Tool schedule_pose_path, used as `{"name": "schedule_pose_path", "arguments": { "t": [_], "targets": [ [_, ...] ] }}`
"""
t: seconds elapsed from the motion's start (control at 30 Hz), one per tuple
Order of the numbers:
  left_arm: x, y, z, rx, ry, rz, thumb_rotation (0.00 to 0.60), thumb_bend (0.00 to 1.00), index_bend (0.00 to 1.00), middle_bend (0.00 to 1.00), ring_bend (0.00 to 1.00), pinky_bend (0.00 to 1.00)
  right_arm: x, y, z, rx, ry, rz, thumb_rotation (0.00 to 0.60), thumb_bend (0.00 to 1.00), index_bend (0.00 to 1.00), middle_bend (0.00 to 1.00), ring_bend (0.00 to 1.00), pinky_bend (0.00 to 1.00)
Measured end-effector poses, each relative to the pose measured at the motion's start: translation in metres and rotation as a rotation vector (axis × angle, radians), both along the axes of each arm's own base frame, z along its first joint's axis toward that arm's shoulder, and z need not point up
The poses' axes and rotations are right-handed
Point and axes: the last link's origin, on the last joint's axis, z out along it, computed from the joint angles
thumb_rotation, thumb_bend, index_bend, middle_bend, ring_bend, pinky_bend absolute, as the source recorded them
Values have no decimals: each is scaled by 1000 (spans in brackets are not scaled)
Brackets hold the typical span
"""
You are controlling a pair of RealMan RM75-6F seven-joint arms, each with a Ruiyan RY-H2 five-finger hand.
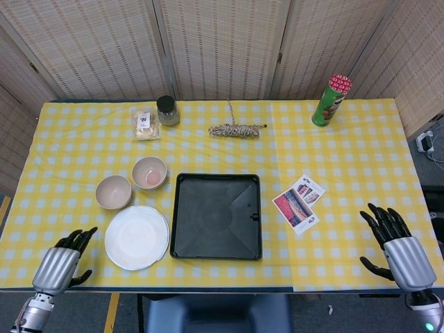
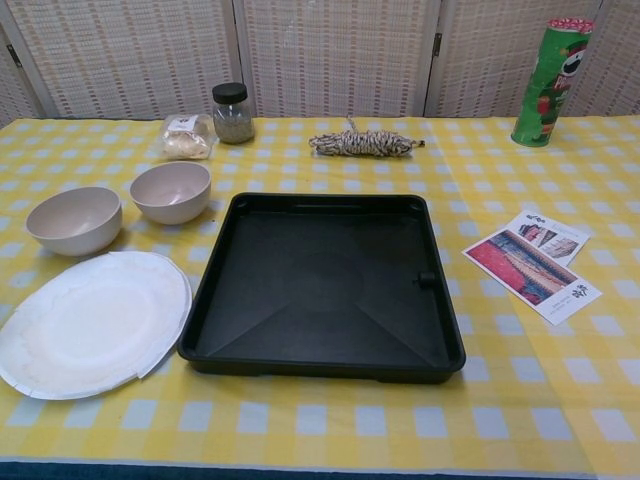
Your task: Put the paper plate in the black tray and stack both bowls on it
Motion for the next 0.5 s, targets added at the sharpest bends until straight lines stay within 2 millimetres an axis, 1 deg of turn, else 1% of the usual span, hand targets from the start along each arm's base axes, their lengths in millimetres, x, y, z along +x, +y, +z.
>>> {"name": "schedule_pose_path", "arguments": {
  "t": [0.03, 0.1, 0.13, 0.17, 0.2, 0.3, 0.37, 0.5],
  "targets": [
    [0, -2, -3, -14, -3, -10, 600, 248, 0, 506, 448, 604, 0, 0, -1, 9, 2, 0, 600, 238, 0, 0, 0, 0],
    [0, -3, -6, -15, 4, -29, 600, 248, 5, 649, 590, 706, 1, -1, -3, 24, 7, 1, 600, 238, 0, 0, 0, 0],
    [0, -4, -7, -11, 9, -43, 600, 248, 23, 724, 662, 757, 2, -1, -3, 28, 8, 0, 600, 238, 0, 0, 0, 0],
    [0, -4, -7, -5, 9, -53, 600, 248, 46, 779, 712, 791, 2, -2, -4, 30, 9, -1, 600, 238, 0, 0, 0, 0],
    [0, -4, -7, 1, 7, -61, 600, 248, 85, 839, 765, 830, 2, -2, -4, 30, 10, -3, 600, 238, 0, 0, 0, 0],
    [-1, -3, -7, 23, -7, -83, 600, 247, 209, 968, 884, 926, 1, -2, -3, 27, 15, -17, 600, 238, 0, 0, 0, 6],
    [-2, -2, -9, 29, -13, -104, 600, 247, 280, 997, 925, 963, 0, -2, -3, 27, 18, -29, 600, 238, 0, 0, 0, 17],
    [-2, 1, -15, 30, -37, -155, 600, 246, 408, 1000, 994, 1000, 0, -3, -4, 27, 26, -39, 600, 238, 0, 0, 0, 18]
  ]
}}
